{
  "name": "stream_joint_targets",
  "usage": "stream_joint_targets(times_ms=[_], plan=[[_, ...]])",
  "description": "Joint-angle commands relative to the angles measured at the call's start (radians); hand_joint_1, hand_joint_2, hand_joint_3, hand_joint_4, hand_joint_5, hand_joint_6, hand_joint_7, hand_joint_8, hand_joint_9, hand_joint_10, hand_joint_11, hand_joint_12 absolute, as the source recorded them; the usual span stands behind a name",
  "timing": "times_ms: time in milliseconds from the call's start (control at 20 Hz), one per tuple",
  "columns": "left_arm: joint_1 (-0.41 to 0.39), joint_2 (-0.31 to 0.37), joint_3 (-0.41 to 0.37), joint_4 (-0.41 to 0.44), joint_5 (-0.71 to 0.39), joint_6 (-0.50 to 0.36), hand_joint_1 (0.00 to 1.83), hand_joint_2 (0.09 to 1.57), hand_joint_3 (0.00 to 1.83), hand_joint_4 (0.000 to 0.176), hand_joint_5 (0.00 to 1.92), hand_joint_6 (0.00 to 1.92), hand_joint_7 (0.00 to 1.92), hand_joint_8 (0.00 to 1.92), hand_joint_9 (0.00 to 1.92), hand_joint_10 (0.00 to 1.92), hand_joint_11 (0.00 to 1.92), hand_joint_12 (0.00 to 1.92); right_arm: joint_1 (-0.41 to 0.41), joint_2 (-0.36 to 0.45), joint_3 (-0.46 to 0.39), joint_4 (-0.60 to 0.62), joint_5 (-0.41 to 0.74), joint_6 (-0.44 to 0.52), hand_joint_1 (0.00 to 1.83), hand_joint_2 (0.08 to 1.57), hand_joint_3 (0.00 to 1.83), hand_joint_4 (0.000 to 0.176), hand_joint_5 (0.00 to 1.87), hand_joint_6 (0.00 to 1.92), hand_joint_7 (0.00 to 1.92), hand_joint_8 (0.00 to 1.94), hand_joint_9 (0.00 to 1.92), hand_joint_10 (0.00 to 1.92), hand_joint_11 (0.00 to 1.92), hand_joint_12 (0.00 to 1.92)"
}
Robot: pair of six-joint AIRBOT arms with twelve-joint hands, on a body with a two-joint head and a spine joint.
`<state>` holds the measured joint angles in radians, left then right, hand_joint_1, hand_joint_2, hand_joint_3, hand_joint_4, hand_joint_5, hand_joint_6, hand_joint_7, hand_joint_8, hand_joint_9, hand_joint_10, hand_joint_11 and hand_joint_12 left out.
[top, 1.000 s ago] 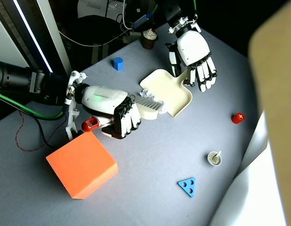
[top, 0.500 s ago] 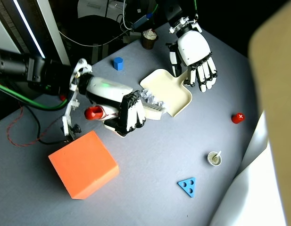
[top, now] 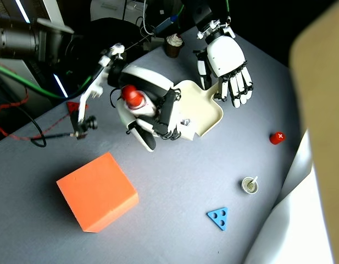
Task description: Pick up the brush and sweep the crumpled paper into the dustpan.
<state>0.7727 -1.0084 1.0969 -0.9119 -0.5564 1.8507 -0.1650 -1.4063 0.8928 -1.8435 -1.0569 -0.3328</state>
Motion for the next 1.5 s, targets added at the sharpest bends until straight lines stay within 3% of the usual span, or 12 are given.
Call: stream_joint_targets(times_ms=[0, 100, 150, 250, 450, 800, 850, 1000, 1150, 1250, 1300, 1450], plan=[[-0.014, -0.004, 0.009, 0.038, -0.082, 0.002, 1.03, 1.16, 0.0, 0.051, 0.89, 1.12, 0.31, 0.0, 0.23, 0.0, 0.0, 0.6, 0.027, 0.007, -0.008, -0.104, -0.084, -0.044, 1.53, 1.2, 0.0, 0.085, 0.93, 1.92, 1.09, 1.94, 1.32, 1.92, 1.41, 1.92], [-0.018, -0.011, 0.015, 0.042, -0.078, 0.002, 1.04, 1.16, 0.0, 0.026, 0.89, 1.13, 0.33, 0.0, 0.25, 0.0, 0.0, 0.63, 0.061, -0.003, -0.007, -0.028, -0.112, -0.103, 1.51, 1.22, 0.0, 0.083, 0.96, 1.92, 1.13, 1.94, 1.35, 1.92, 1.41, 1.92], [-0.019, -0.013, 0.017, 0.043, -0.077, 0.002, 1.05, 1.15, 0.0, 0.022, 0.91, 1.1, 0.34, 0.0, 0.27, 0.0, 0.0, 0.69, 0.071, -0.008, -0.003, -0.006, -0.122, -0.114, 1.51, 1.22, 0.0, 0.041, 0.96, 1.92, 1.14, 1.94, 1.35, 1.92, 1.42, 1.92], [-0.022, -0.018, 0.023, 0.048, -0.078, 0.002, 1.04, 1.15, 0.0, 0.044, 0.91, 1.1, 0.33, 0.0, 0.26, 0.0, 0.0, 0.67, 0.086, -0.035, 0.025, 0.018, -0.133, -0.149, 1.5, 1.23, 0.0, 0.023, 0.93, 1.92, 1.13, 1.94, 1.33, 1.92, 1.39, 1.92], [-0.038, -0.029, 0.036, 0.064, -0.068, 0.002, 1.03, 1.16, 0.0, 0.071, 0.9, 1.11, 0.33, 0.0, 0.25, 0.01, 0.0, 0.66, 0.087, -0.088, 0.088, 0.056, -0.143, -0.183, 1.52, 1.22, 0.0, 0.022, 0.94, 1.92, 1.09, 1.94, 1.31, 1.92, 1.38, 1.92], [-0.053, -0.039, 0.051, 0.078, -0.059, 0.002, 1.05, 1.14, 0.0, 0.026, 0.93, 1.07, 0.34, 0.0, 0.27, 0.0, 0.0, 0.68, 0.055, -0.117, 0.137, 0.08, -0.148, -0.194, 1.52, 1.2, 0.0, 0.017, 0.94, 1.92, 1.02, 1.94, 1.32, 1.92, 1.42, 1.92], [-0.053, -0.039, 0.052, 0.079, -0.058, 0.002, 1.04, 1.15, 0.0, 0.054, 0.91, 1.08, 0.34, 0.0, 0.26, 0.0, 0.0, 0.65, 0.051, -0.129, 0.148, 0.081, -0.148, -0.194, 1.52, 1.19, 0.0, 0.016, 0.94, 1.92, 1.02, 1.94, 1.32, 1.92, 1.42, 1.92], [-0.053, -0.04, 0.054, 0.079, -0.057, 0.002, 1.04, 1.15, 0.0, 0.042, 0.9, 1.1, 0.32, 0.0, 0.25, 0.0, 0.0, 0.61, 0.042, -0.161, 0.177, 0.079, -0.145, -0.188, 1.52, 1.19, 0.0, 0.028, 0.96, 1.92, 1.08, 1.94, 1.33, 1.92, 1.42, 1.92], [-0.054, -0.042, 0.056, 0.079, -0.057, 0.002, 1.02, 1.16, 0.0, 0.072, 0.89, 1.13, 0.33, 0.0, 0.26, 0.0, 0.0, 0.64, 0.039, -0.19, 0.202, 0.052, -0.129, -0.16, 1.5, 1.2, 0.0, 0.041, 0.95, 1.92, 1.06, 1.94, 1.32, 1.92, 1.41, 1.92], [-0.055, -0.045, 0.057, 0.079, -0.058, 0.002, 1.05, 1.16, 0.0, 0.018, 0.89, 1.11, 0.32, 0.0, 0.24, 0.0, 0.0, 0.68, 0.039, -0.215, 0.22, 0.028, -0.119, -0.129, 1.53, 1.2, 0.0, 0.037, 0.94, 1.92, 1.05, 1.94, 1.32, 1.92, 1.42, 1.92], [-0.056, -0.049, 0.059, 0.079, -0.058, 0.002, 1.03, 1.16, 0.0, 0.057, 0.9, 1.11, 0.33, 0.0, 0.25, 0.0, 0.0, 0.67, 0.038, -0.224, 0.226, 0.007, -0.111, -0.108, 1.53, 1.2, 0.0, 0.036, 0.93, 1.92, 1.05, 1.94, 1.32, 1.92, 1.42, 1.92], [-0.06, -0.056, 0.063, 0.08, -0.057, 0.002, 1.0, 1.17, 0.0, 0.093, 0.87, 1.15, 0.32, 0.0, 0.25, 0.0, 0.0, 0.62, 0.038, -0.242, 0.239, -0.076, -0.087, 0.01, 1.53, 1.19, 0.0, 0.045, 0.94, 1.92, 1.09, 1.94, 1.34, 1.92, 1.43, 1.92]])
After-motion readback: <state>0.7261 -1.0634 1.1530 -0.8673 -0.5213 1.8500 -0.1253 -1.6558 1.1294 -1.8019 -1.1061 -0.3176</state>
